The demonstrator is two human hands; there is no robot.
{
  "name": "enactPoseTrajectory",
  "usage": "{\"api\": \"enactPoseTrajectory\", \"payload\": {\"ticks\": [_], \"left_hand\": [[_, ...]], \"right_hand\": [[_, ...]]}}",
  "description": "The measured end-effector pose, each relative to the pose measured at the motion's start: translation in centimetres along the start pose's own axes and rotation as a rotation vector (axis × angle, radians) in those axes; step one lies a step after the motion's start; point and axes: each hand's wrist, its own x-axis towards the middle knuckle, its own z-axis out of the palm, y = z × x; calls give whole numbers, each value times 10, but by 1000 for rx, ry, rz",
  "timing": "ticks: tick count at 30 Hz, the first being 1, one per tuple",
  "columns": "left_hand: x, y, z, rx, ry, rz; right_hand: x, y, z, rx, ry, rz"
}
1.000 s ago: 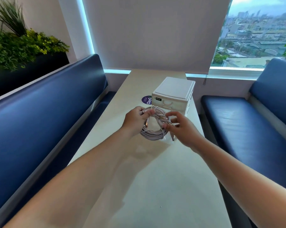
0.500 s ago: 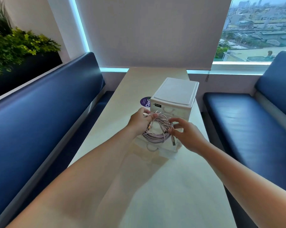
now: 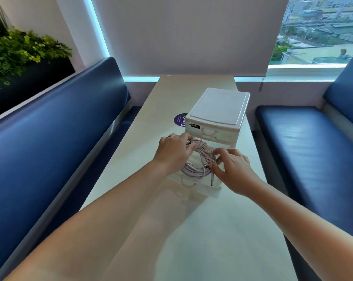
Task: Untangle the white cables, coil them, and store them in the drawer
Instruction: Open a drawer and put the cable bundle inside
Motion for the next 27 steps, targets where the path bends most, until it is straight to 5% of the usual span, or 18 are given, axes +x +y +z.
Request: {"api": "enactPoseTrajectory", "payload": {"ticks": [11,27], "left_hand": [[3,-7,12,-32,-51,-33],[10,1,25,323,-65,62]], "right_hand": [[2,0,4,8,13,-46],[8,-5,0,-129,-67,-33]]}}
